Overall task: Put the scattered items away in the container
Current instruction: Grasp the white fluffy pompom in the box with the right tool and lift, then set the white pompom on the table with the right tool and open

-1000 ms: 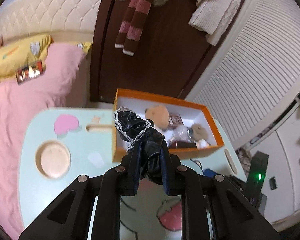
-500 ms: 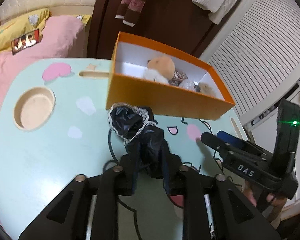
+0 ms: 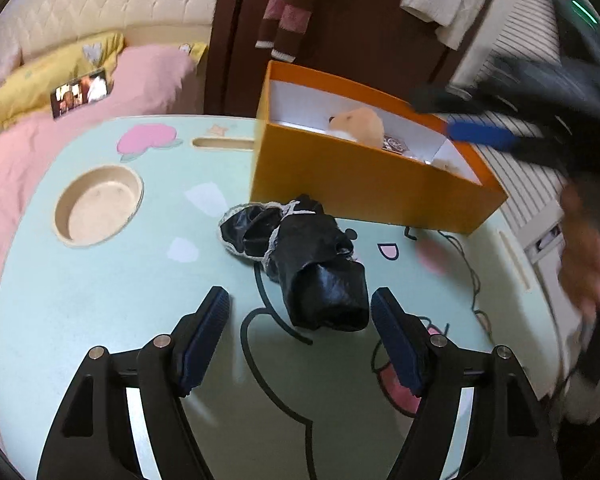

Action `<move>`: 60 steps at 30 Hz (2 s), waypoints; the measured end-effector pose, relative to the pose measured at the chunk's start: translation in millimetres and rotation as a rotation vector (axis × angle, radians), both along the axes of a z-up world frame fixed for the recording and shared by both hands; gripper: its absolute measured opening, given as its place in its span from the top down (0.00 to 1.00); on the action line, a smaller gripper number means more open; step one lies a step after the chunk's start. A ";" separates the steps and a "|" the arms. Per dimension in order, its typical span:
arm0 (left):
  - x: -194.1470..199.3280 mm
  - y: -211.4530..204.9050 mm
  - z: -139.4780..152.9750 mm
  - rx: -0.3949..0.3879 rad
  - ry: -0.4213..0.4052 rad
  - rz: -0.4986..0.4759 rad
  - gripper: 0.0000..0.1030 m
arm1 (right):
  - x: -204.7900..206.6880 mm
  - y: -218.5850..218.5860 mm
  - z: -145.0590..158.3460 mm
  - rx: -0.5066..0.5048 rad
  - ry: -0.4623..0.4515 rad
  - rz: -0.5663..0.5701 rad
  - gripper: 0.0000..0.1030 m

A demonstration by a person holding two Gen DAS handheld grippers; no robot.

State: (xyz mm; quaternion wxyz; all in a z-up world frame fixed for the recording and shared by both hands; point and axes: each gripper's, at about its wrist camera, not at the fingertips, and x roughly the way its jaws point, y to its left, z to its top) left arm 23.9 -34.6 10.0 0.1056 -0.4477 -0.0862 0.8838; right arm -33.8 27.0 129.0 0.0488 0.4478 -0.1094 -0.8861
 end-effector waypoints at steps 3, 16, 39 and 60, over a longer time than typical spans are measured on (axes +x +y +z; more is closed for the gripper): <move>2.4 6.5 -2.9 -0.056 0.030 -0.023 0.28 | -35.3 -12.9 -13.8 0.025 -0.114 0.028 0.46; 6.3 15.8 -6.9 -0.103 0.052 -0.050 0.20 | -84.4 -37.8 -65.9 0.131 -0.344 0.117 0.68; 8.9 18.3 -7.5 -0.081 0.056 -0.047 0.20 | 41.2 -10.1 -16.4 0.078 -0.103 0.081 0.69; 14.0 8.5 -7.0 -0.079 0.060 -0.022 0.20 | 93.5 24.7 -41.5 0.054 0.057 -0.055 0.32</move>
